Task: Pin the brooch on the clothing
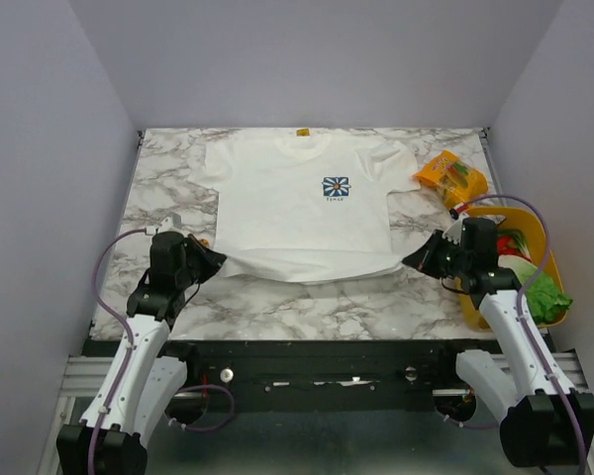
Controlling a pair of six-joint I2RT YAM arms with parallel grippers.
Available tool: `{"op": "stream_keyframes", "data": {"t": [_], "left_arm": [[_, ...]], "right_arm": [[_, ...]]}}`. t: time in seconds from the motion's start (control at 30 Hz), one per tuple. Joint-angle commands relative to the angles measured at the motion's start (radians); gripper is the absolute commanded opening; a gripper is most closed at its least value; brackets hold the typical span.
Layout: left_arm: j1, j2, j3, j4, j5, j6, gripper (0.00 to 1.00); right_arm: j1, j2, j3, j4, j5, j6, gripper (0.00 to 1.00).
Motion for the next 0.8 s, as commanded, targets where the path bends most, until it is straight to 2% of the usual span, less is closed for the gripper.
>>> {"op": "stream_keyframes", "data": {"t": [0.0,0.33,0.77], "left_arm": [[-0.004,-0.069,0.014,-0.207,-0.049,-0.024,0.00],[-0.013,-0.091,0.057,-0.355,-0.036,-0.085,0.00],[-0.037,-0.312,0.040,-0.581,-0.095,-0.170,0.00]], "right_arm": [[-0.002,-0.076,-0.023,-0.145,0.016,0.032,0.00],[-0.002,-0.166,-0.055,-0.286,-0.021,0.076,0.00],[-0.002,-0.197,-0.035,-0.420,-0.065,0.069,0.01]]}}
